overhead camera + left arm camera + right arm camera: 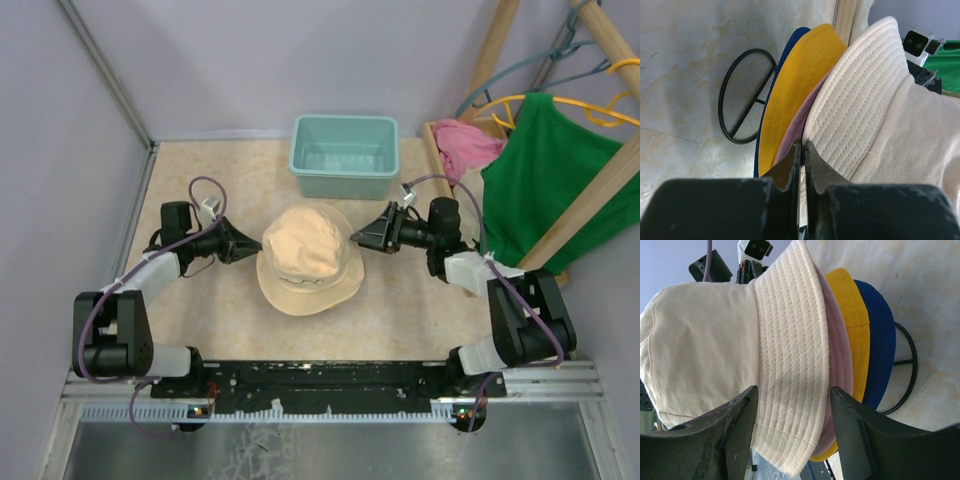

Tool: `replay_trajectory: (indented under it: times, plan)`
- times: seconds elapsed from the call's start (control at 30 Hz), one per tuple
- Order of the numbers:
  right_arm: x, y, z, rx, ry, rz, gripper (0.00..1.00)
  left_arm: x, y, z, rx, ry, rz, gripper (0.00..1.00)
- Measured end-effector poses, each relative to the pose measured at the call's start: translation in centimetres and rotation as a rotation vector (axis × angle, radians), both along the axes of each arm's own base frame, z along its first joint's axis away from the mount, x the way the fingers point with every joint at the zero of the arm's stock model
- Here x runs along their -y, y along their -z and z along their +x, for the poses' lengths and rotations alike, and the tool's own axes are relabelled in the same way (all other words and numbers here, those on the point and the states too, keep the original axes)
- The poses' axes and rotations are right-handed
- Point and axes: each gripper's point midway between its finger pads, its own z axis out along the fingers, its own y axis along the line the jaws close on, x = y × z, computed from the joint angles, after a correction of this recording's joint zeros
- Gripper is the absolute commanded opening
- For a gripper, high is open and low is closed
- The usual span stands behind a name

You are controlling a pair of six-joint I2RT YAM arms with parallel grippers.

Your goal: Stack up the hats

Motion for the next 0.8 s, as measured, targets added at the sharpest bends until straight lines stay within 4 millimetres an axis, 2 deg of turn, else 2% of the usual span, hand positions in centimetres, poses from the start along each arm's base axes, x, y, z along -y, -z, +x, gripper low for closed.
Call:
replay_trajectory:
  times: [0.1, 0.17, 0.23, 0.33, 0.4, 0.57, 0.8]
  plan:
    - [-0.3, 0.2, -0.2, -0.009, -0.011, 0.001, 0.57, 0.0, 0.0, 0.0, 0.002, 0.000, -0.001, 0.07]
    - [-0.7, 0.3, -0.4, -0.014, -0.021, 0.003, 0.52, 0.0, -0.1, 0.1, 0.004, 0.000, -0.001, 0.07]
    - [-0.9, 0.3, -0.5, -0.018, -0.026, 0.006, 0.39, 0.0, -0.1, 0.1, 0.005, -0.001, -0.001, 0.07]
    - [-0.9, 0.3, -0.3, -0.028, -0.021, 0.014, 0.14, 0.0, -0.1, 0.1, 0.009, -0.001, 0.000, 0.06]
    - [-0.9, 0.3, -0.3, -0.032, -0.019, 0.016, 0.02, 0.0, -0.1, 0.1, 0.012, -0.001, 0.000, 0.05]
    - [-0.9, 0.6, -0.3, -0.040, -0.016, 0.006, 0.00, 0.0, 0.4, -0.1, 0.011, -0.002, 0.000, 0.04]
    - [-0.4, 2.2, -0.3, -0.061, 0.014, -0.044, 0.00, 0.0, 1.2, -0.6, 0.002, -0.001, -0.004, 0.04]
